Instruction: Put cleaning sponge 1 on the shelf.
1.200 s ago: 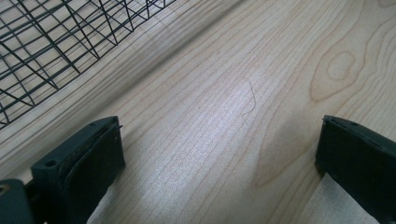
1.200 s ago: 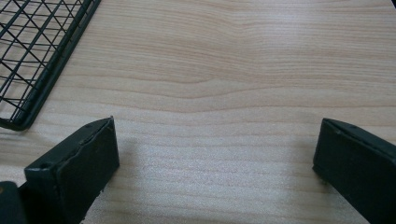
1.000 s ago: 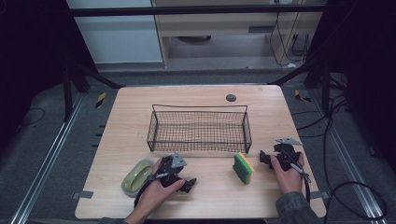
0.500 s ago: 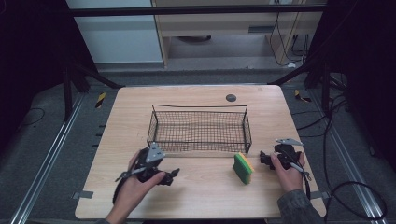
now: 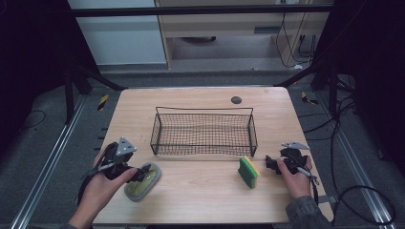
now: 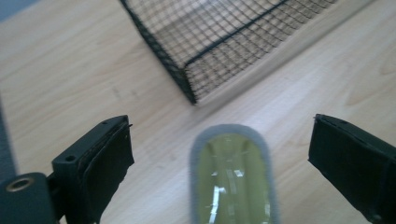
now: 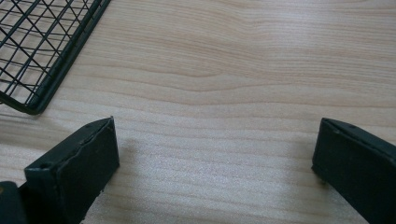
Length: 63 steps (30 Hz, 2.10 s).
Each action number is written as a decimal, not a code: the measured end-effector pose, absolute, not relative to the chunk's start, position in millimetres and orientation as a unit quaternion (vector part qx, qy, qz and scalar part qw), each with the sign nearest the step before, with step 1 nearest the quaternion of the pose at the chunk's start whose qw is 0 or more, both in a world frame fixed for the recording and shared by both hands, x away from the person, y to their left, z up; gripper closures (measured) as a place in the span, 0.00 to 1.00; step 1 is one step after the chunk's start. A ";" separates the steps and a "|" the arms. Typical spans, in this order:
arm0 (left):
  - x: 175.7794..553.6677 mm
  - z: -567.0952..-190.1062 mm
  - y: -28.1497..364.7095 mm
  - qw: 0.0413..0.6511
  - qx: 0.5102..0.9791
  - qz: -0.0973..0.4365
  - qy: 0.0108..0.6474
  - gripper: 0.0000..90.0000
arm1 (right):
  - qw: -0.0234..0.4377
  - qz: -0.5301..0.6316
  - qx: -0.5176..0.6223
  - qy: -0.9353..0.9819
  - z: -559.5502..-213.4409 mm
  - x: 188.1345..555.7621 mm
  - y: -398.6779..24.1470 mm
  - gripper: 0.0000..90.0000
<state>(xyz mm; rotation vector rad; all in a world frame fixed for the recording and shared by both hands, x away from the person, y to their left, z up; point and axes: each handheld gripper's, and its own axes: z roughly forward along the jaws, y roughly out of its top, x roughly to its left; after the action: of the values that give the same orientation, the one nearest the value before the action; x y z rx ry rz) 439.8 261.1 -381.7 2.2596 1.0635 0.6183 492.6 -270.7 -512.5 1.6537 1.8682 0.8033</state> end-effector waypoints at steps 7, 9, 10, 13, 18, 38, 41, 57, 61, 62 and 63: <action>434.3 -382.0 280.6 0.287 0.837 0.205 0.417 0.04 | 0.255 0.298 0.603 0.695 -512.7 490.1 -271.8 0.00; 435.4 -385.4 280.5 0.281 0.842 0.193 0.419 0.05 | 0.254 0.300 0.603 0.694 -512.7 490.8 -271.7 0.00; 436.7 -386.3 279.4 0.275 0.847 0.187 0.414 0.05 | 0.254 0.300 0.602 0.695 -512.7 491.0 -271.9 0.00; 440.4 -385.3 276.1 0.257 0.860 0.177 0.404 0.05 | 0.254 0.299 0.599 0.698 -512.9 491.4 -272.6 0.00; 444.1 -392.4 264.4 0.221 0.881 0.149 0.390 0.05 | 0.255 0.299 0.599 0.698 -512.7 490.6 -271.9 0.01; 449.1 -400.0 259.2 0.197 0.895 0.103 0.386 0.33 | 0.255 0.299 0.597 0.699 -512.8 491.1 -270.6 0.01; 451.4 -401.4 256.7 0.190 0.897 0.101 0.387 0.36 | 0.255 0.299 0.597 0.700 -512.8 491.2 -270.3 0.01; 457.2 -417.6 246.8 0.157 0.907 0.078 0.383 0.53 | 0.252 0.301 0.594 0.702 -512.6 491.9 -267.6 0.01; 459.9 -422.4 248.7 0.153 0.906 0.071 0.388 0.57 | 0.252 0.301 0.593 0.703 -512.7 491.9 -267.3 0.01; 460.3 -423.8 248.8 0.151 0.906 0.068 0.390 0.58 | 0.252 0.301 0.593 0.703 -512.7 491.9 -267.3 0.01; 460.8 -424.3 249.3 0.146 0.907 0.068 0.390 0.59 | 0.251 0.302 0.594 0.702 -512.6 491.9 -267.2 0.01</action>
<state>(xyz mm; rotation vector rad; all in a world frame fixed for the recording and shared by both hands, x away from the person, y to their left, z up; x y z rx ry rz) 460.8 249.3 -424.3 2.6113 1.1221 0.1955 491.9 -267.2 -512.6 1.6168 1.9099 0.8207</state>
